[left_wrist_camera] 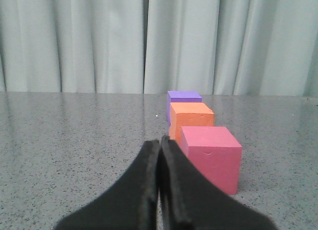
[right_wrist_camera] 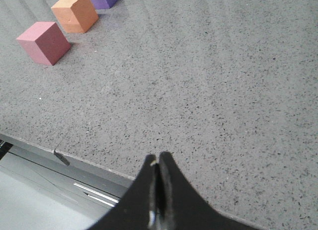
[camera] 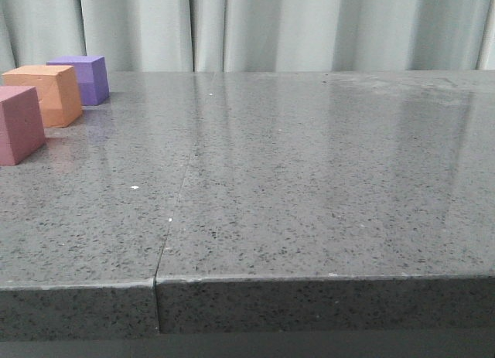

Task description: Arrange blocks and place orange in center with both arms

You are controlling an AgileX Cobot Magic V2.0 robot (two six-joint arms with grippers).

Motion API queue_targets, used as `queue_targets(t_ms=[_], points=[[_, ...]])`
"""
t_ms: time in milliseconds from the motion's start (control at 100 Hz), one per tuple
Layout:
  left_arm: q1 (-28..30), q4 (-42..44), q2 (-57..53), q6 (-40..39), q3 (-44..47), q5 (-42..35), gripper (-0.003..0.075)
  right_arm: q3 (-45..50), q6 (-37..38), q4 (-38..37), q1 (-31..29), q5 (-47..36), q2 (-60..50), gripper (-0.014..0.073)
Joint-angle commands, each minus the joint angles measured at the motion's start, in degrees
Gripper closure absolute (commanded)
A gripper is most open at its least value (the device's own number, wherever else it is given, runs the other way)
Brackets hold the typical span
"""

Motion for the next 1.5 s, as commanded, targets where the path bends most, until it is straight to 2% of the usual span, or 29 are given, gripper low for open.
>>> queue_targets(t_ms=[0, 230, 360, 670, 850, 1090, 1250, 1490], points=[[0.2, -0.4, -1.7, 0.0, 2.3, -4.5, 0.0741, -1.4, -0.3, -0.3, -0.1, -4.0, 0.4, 0.0663], [0.2, -0.4, -1.7, 0.0, 2.3, -4.5, 0.0741, -1.4, -0.3, -0.3, -0.2, -4.8, 0.4, 0.0663], [0.2, -0.4, -1.7, 0.0, 2.3, -4.5, 0.0741, 0.5, -0.3, -0.3, -1.8, -10.6, 0.4, 0.0663], [0.2, -0.4, -1.7, 0.0, 2.3, -4.5, 0.0741, 12.7, -0.4, -8.4, -15.3, -31.1, -0.2, 0.0663], [0.2, -0.4, -1.7, 0.0, 2.3, -4.5, 0.0741, 20.7, -7.2, -8.8, -22.9, -39.8, -6.9, 0.0663], [0.2, -0.4, -1.7, 0.0, 2.3, -4.5, 0.0741, 26.0, -7.6, -8.2, -30.4, -40.3, -16.0, 0.0663], [0.2, -0.4, -1.7, 0.0, 2.3, -4.5, 0.0741, 27.0, -7.6, -7.5, -31.2, -36.4, -20.1, 0.0663], [0.2, -0.4, -1.7, 0.0, 2.3, -4.5, 0.0741, 27.0, -7.6, -7.5, -31.2, -36.2, -20.0, 0.0663]])
